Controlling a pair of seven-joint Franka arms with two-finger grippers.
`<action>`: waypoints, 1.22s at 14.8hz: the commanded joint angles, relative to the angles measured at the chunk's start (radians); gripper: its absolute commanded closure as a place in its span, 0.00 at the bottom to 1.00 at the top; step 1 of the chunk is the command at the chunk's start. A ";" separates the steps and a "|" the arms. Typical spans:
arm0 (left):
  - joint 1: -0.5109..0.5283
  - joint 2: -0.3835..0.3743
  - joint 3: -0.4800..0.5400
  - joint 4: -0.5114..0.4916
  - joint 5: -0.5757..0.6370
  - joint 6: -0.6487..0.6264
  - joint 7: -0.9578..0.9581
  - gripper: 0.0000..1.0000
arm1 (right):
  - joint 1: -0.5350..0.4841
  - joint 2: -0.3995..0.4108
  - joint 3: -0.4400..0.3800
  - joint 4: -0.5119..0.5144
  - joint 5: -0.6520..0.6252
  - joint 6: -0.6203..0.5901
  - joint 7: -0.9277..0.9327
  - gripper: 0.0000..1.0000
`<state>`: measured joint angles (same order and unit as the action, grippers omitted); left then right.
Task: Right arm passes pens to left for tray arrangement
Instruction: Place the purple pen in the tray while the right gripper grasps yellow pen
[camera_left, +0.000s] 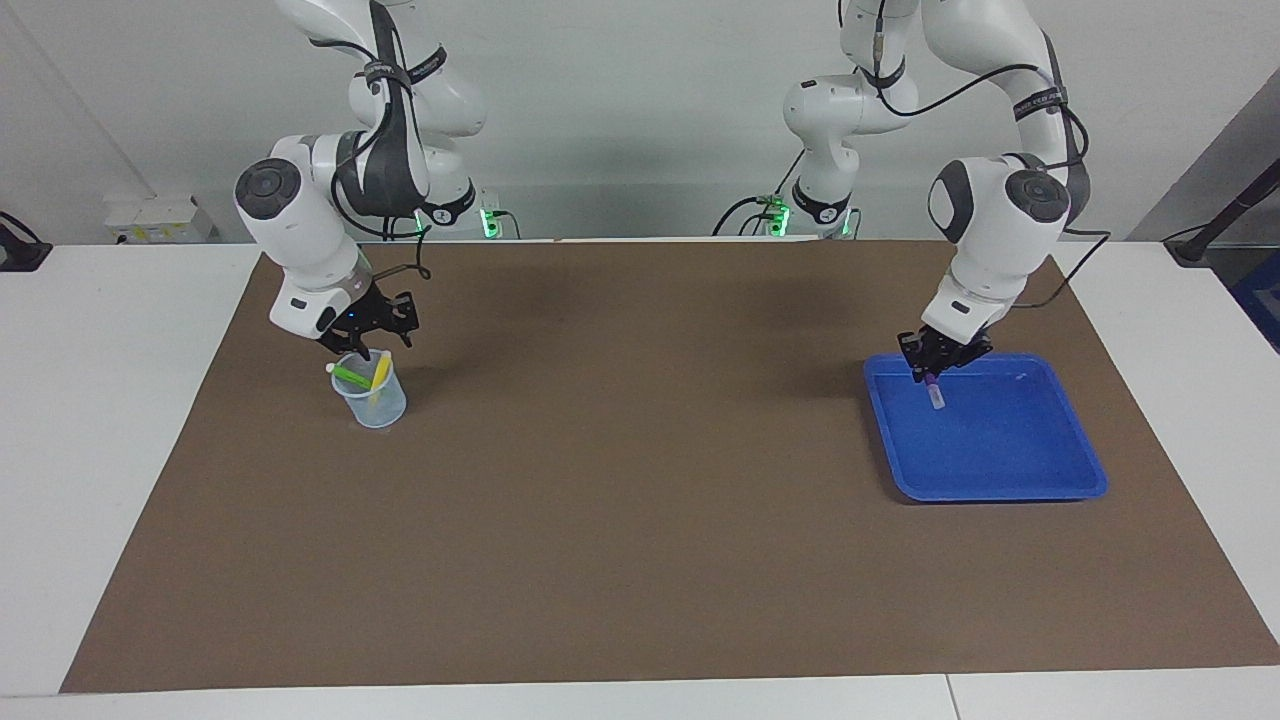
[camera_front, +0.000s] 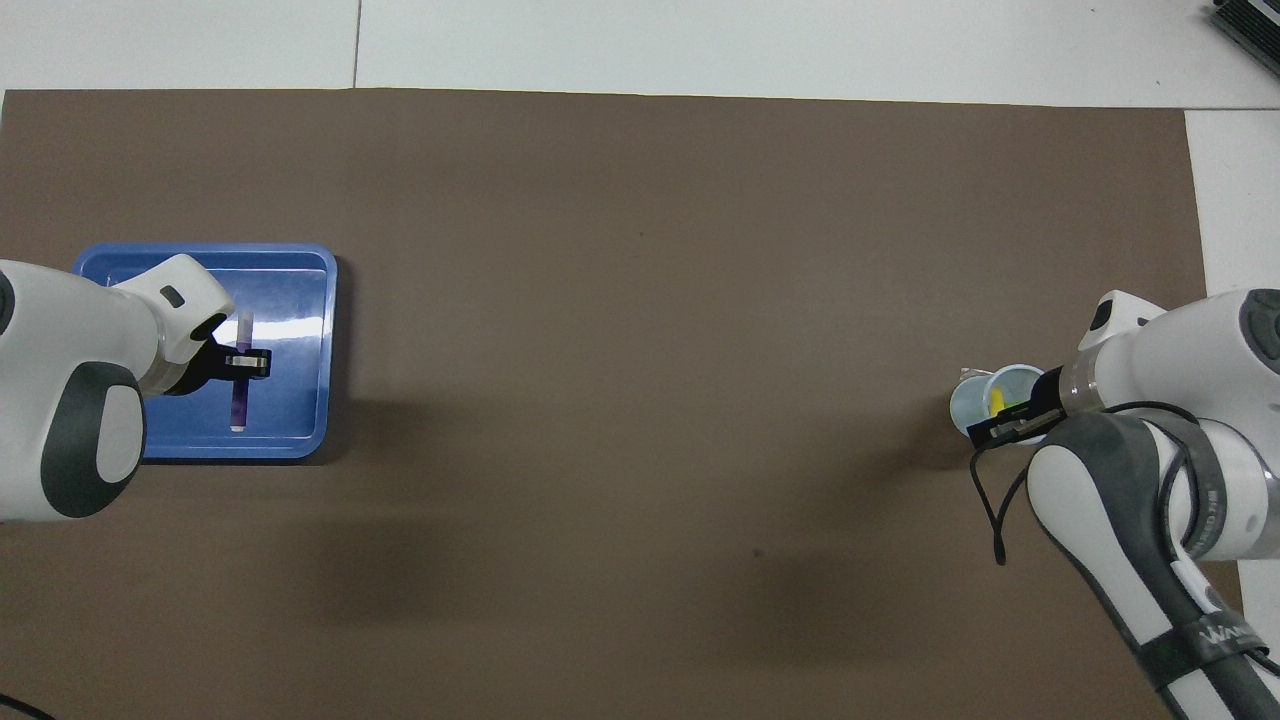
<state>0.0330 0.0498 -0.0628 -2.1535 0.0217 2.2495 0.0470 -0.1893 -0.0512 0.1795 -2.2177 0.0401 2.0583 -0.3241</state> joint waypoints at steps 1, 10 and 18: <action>0.018 0.074 -0.009 0.040 0.020 0.048 0.011 1.00 | -0.016 0.014 0.014 -0.008 -0.019 0.025 0.040 0.43; 0.056 0.211 -0.011 0.027 0.018 0.226 0.005 1.00 | -0.032 0.033 0.014 -0.005 -0.061 0.065 0.039 0.54; 0.053 0.219 -0.011 0.021 0.020 0.248 0.004 0.66 | -0.033 0.036 0.014 0.003 -0.065 0.060 0.031 0.61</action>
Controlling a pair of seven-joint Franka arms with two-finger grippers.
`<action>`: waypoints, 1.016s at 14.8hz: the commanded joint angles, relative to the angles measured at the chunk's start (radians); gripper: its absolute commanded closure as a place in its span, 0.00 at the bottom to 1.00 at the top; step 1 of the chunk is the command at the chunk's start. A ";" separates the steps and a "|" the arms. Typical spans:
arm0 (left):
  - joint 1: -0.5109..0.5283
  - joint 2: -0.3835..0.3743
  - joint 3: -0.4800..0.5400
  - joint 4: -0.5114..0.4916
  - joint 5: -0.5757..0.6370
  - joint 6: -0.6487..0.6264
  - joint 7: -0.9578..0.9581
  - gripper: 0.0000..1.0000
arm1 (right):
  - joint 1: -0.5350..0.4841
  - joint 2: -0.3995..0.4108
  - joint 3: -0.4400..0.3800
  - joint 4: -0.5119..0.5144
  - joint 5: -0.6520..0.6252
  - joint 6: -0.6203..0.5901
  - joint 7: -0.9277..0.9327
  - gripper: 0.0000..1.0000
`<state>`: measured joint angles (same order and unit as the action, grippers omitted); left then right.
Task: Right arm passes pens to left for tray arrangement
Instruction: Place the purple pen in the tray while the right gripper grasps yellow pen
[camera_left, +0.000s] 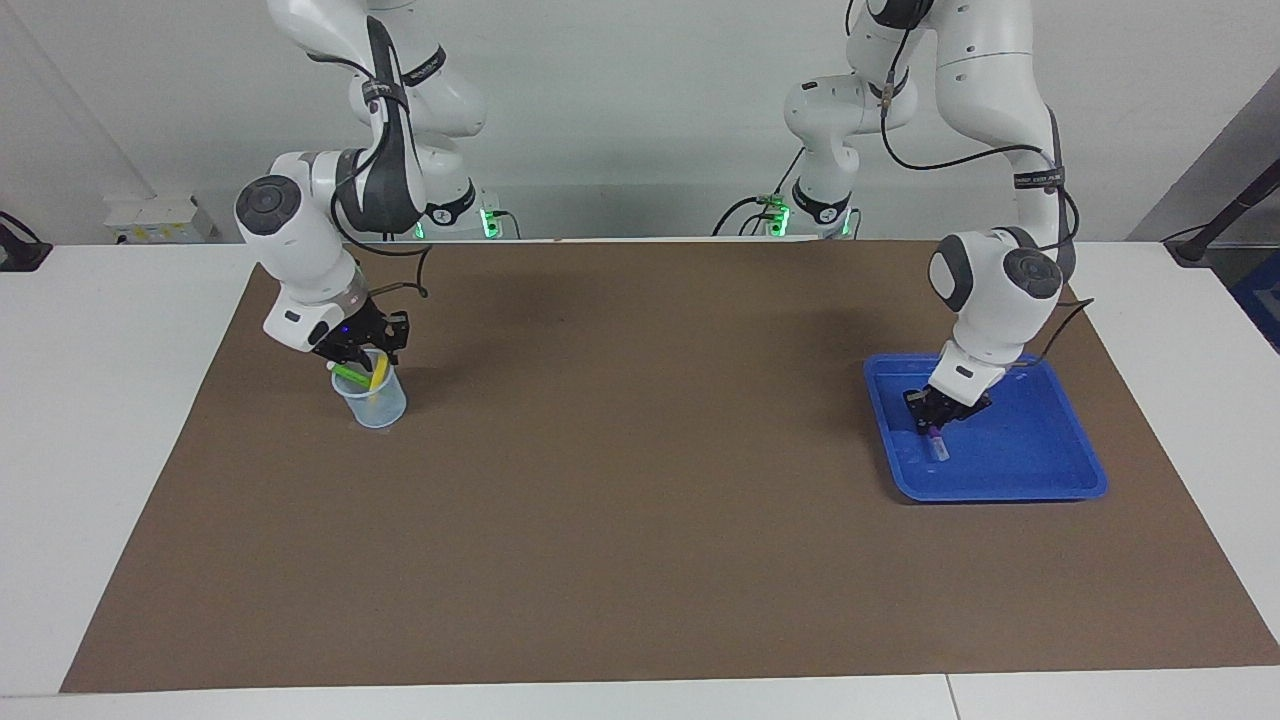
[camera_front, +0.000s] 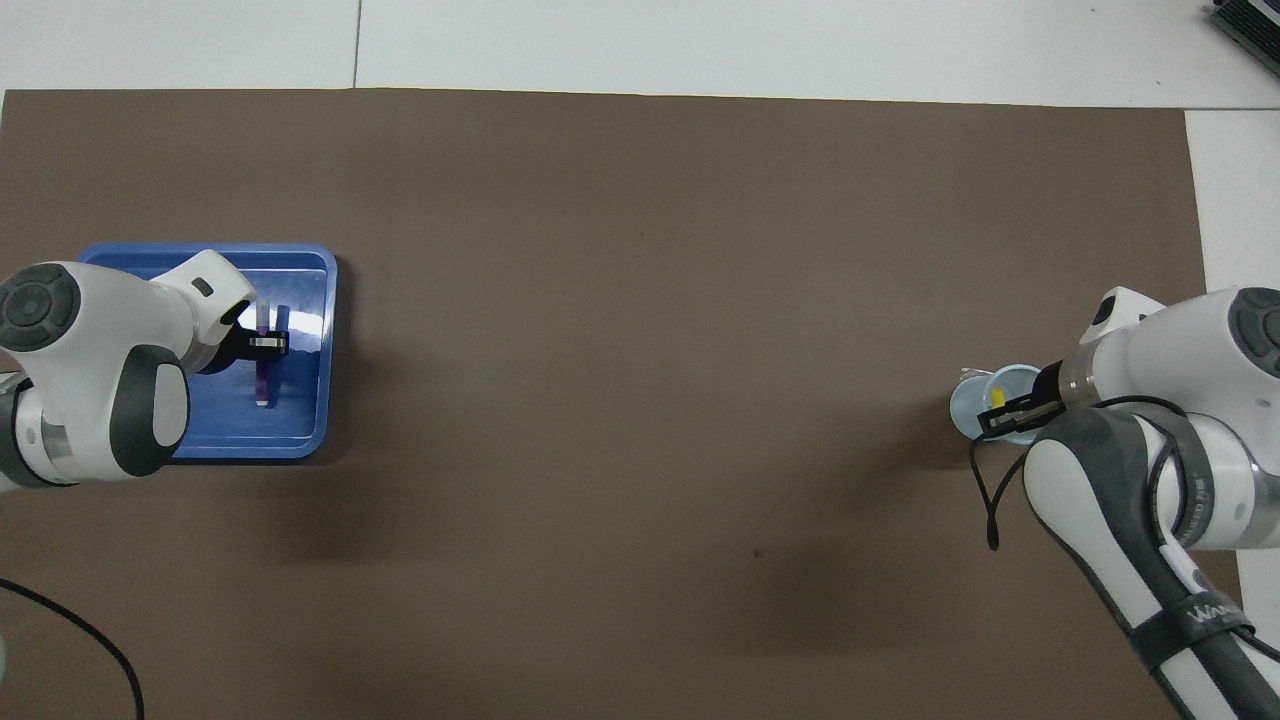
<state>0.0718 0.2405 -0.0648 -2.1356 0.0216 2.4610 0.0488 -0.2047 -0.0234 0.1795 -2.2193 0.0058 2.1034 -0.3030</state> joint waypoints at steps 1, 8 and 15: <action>0.016 0.028 -0.009 0.005 0.018 0.036 0.002 0.63 | -0.018 0.008 0.014 0.006 -0.030 0.012 0.007 0.67; 0.016 0.029 -0.009 0.014 0.018 0.036 0.000 0.56 | -0.019 0.008 0.015 0.012 -0.030 -0.008 -0.010 0.88; 0.009 0.025 -0.009 0.141 0.020 -0.152 0.008 0.55 | -0.021 0.010 0.014 0.068 -0.030 -0.069 -0.120 1.00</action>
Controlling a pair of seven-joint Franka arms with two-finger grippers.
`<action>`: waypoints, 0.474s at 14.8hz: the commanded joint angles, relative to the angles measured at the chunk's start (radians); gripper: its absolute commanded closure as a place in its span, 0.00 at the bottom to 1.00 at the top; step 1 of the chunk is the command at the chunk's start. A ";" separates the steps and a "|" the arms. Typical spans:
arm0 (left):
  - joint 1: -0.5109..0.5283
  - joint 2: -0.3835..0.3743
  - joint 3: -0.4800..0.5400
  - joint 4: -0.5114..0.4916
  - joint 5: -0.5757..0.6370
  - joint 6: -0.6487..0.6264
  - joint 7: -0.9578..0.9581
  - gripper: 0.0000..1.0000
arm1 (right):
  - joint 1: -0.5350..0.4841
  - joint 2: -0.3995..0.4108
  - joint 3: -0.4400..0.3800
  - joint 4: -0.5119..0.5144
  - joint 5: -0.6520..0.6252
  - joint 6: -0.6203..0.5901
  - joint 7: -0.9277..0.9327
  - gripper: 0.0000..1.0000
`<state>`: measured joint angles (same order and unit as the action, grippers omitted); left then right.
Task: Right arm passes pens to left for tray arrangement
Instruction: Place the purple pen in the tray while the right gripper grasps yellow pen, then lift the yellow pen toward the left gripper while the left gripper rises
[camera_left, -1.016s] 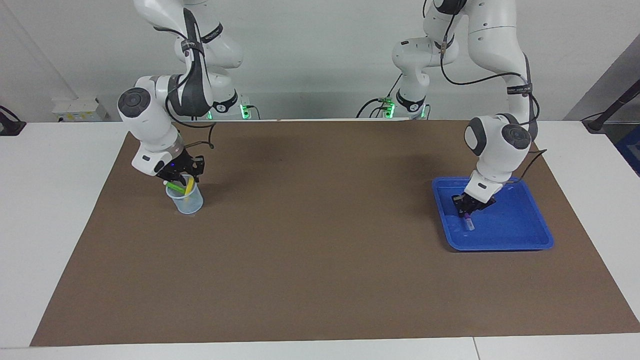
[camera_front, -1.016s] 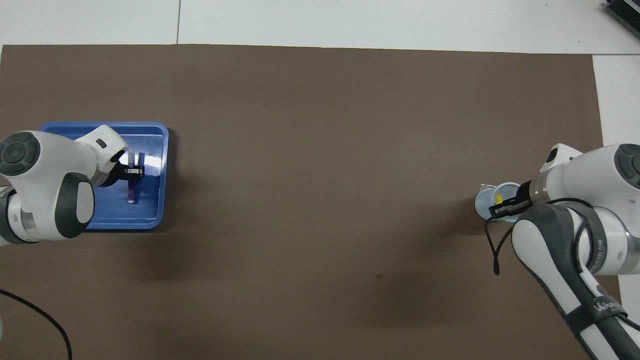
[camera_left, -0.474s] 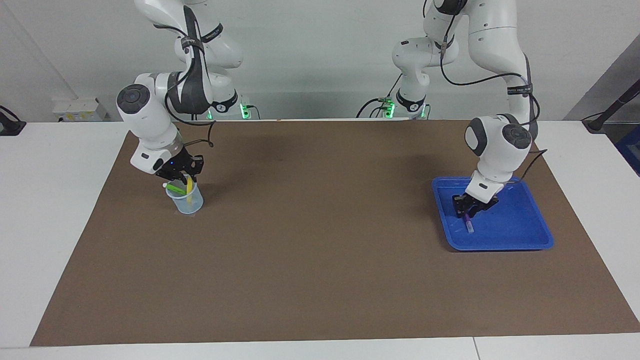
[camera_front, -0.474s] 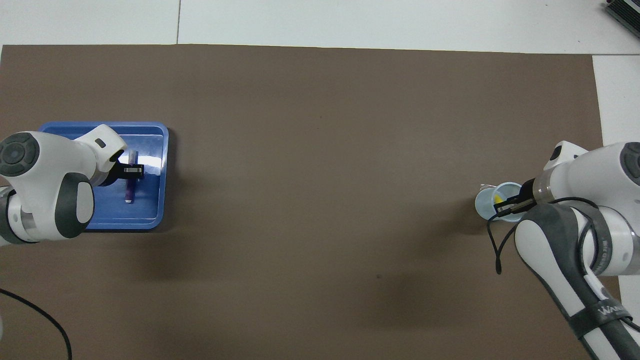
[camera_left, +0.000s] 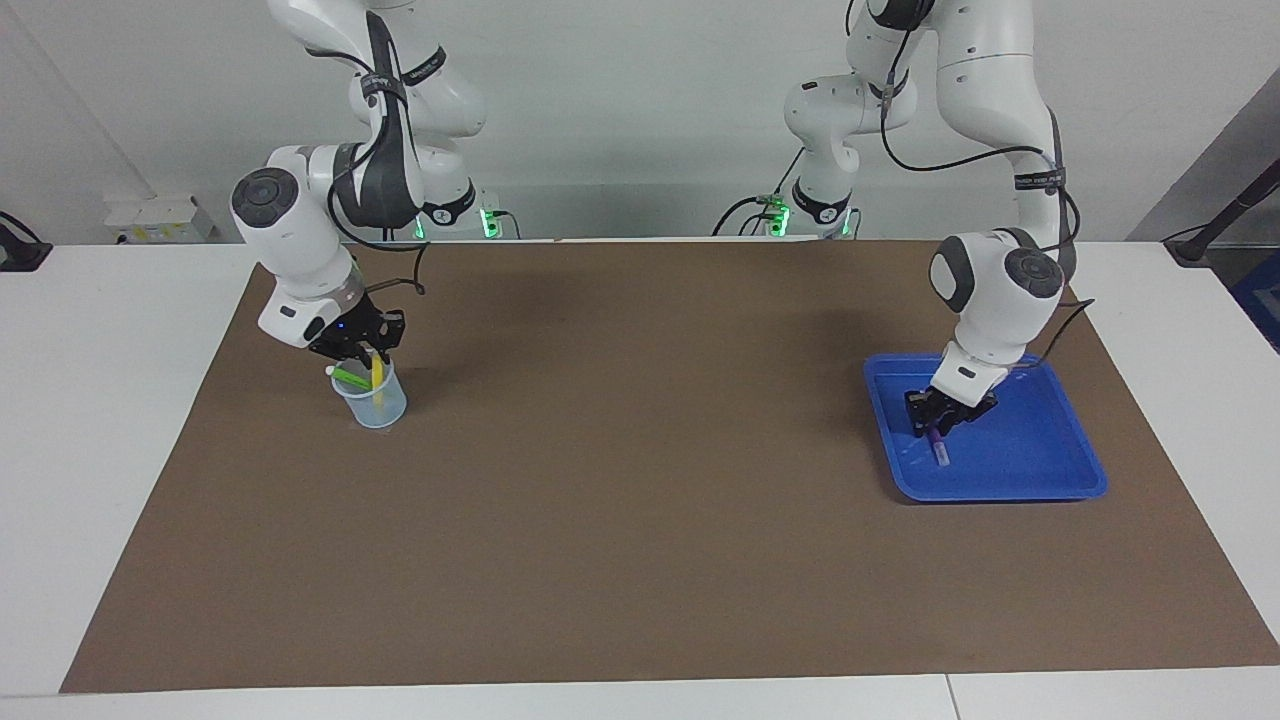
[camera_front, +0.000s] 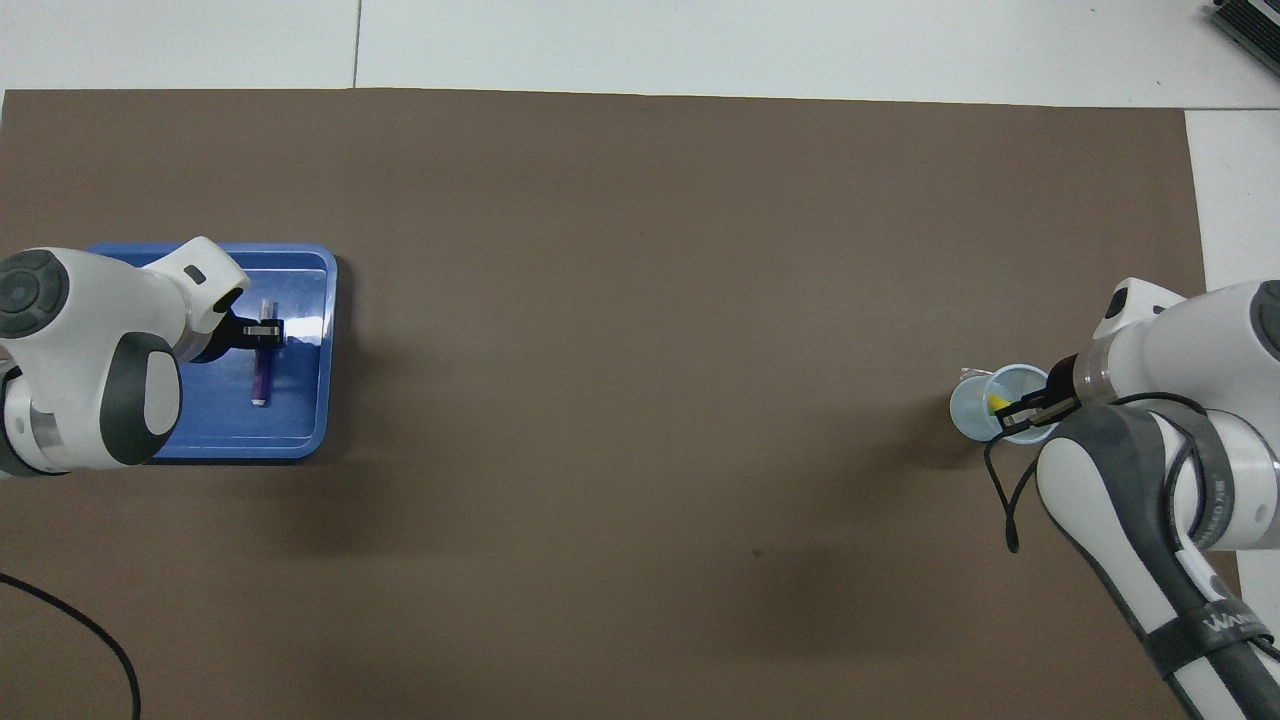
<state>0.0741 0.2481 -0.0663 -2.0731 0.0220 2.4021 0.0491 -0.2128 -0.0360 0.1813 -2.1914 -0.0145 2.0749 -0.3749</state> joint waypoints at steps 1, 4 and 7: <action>0.006 0.011 -0.007 0.100 0.019 -0.133 0.006 0.55 | -0.013 0.021 0.012 0.065 -0.012 -0.071 -0.062 1.00; 0.000 -0.012 -0.010 0.169 0.012 -0.282 0.005 0.54 | -0.010 0.018 0.014 0.154 -0.067 -0.163 -0.120 1.00; -0.002 -0.041 -0.017 0.238 -0.032 -0.429 -0.020 0.53 | -0.010 0.016 0.014 0.249 -0.075 -0.263 -0.202 1.00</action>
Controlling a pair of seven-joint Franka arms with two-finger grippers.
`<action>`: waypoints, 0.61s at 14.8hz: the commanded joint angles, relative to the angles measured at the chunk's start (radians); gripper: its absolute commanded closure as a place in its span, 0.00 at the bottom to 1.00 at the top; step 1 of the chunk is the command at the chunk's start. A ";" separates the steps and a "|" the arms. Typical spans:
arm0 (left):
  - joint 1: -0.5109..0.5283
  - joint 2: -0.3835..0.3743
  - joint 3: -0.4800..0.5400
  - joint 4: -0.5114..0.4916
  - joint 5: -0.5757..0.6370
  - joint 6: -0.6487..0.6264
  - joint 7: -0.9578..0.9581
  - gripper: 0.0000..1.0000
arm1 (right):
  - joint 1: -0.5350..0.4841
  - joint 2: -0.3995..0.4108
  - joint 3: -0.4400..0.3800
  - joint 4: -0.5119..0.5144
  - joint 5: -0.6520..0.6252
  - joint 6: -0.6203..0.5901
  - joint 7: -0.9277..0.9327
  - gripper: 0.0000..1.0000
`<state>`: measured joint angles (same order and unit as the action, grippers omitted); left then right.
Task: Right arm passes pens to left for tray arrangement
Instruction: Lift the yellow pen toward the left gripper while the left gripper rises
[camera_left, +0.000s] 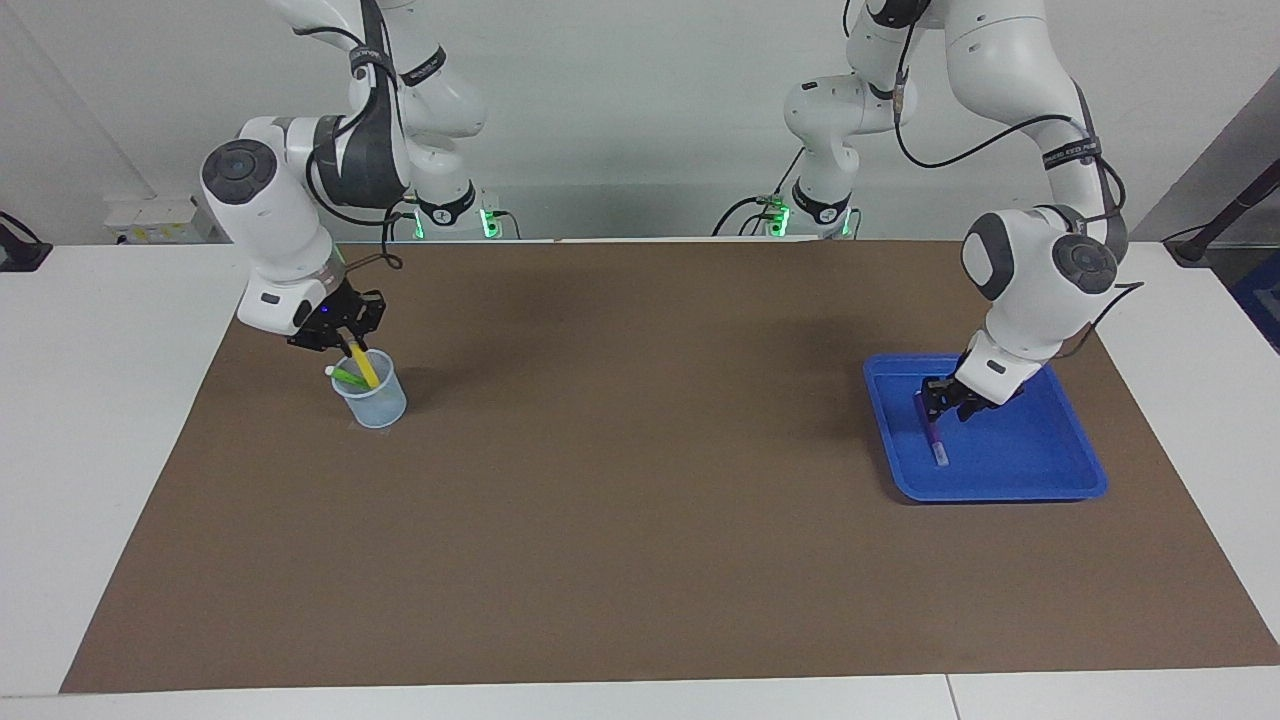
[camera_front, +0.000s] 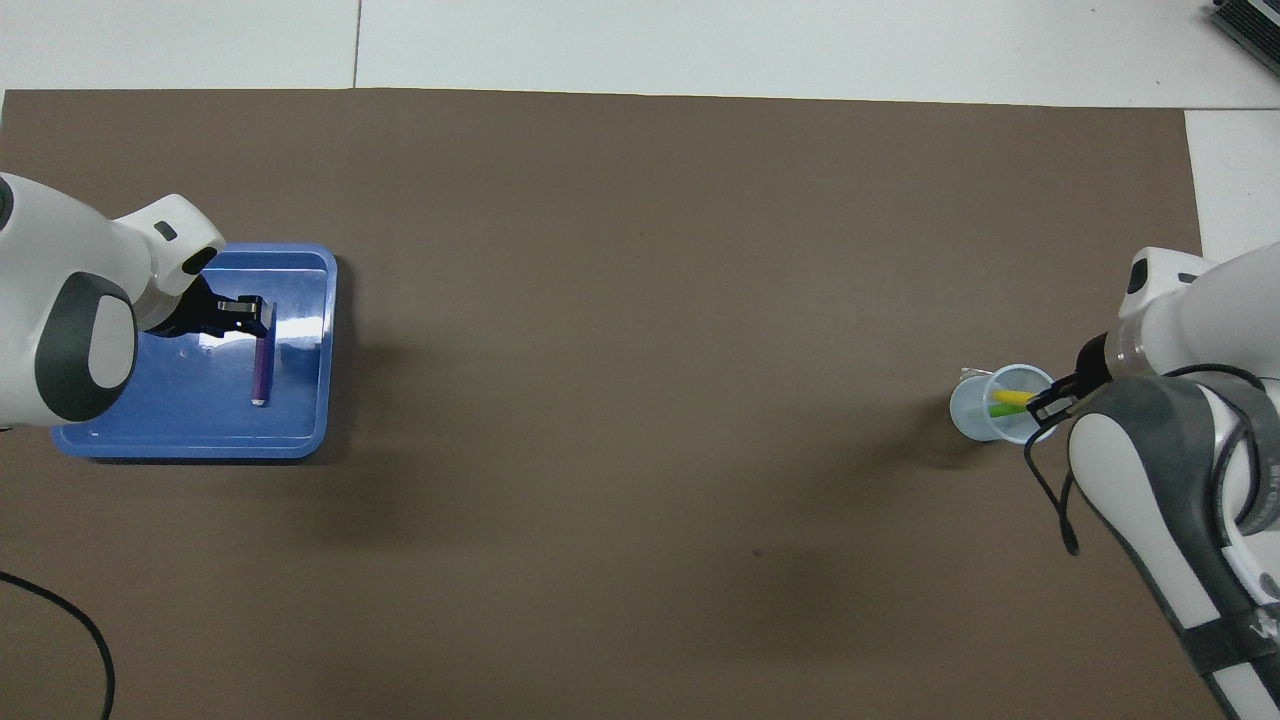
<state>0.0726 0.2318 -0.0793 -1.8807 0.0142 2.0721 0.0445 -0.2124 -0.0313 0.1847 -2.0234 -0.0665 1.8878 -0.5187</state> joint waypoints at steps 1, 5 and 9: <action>-0.001 -0.034 -0.004 0.064 -0.054 -0.131 -0.035 0.50 | -0.010 0.011 0.012 0.127 -0.022 -0.122 -0.070 1.00; -0.010 -0.049 -0.025 0.110 -0.141 -0.207 -0.248 0.00 | 0.010 -0.001 0.016 0.285 0.084 -0.306 -0.044 1.00; -0.019 -0.089 -0.037 0.107 -0.227 -0.217 -0.418 0.00 | 0.021 -0.004 0.048 0.285 0.365 -0.299 0.153 1.00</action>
<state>0.0685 0.1756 -0.1222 -1.7738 -0.1908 1.8883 -0.3032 -0.1965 -0.0447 0.2063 -1.7475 0.1954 1.5924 -0.4712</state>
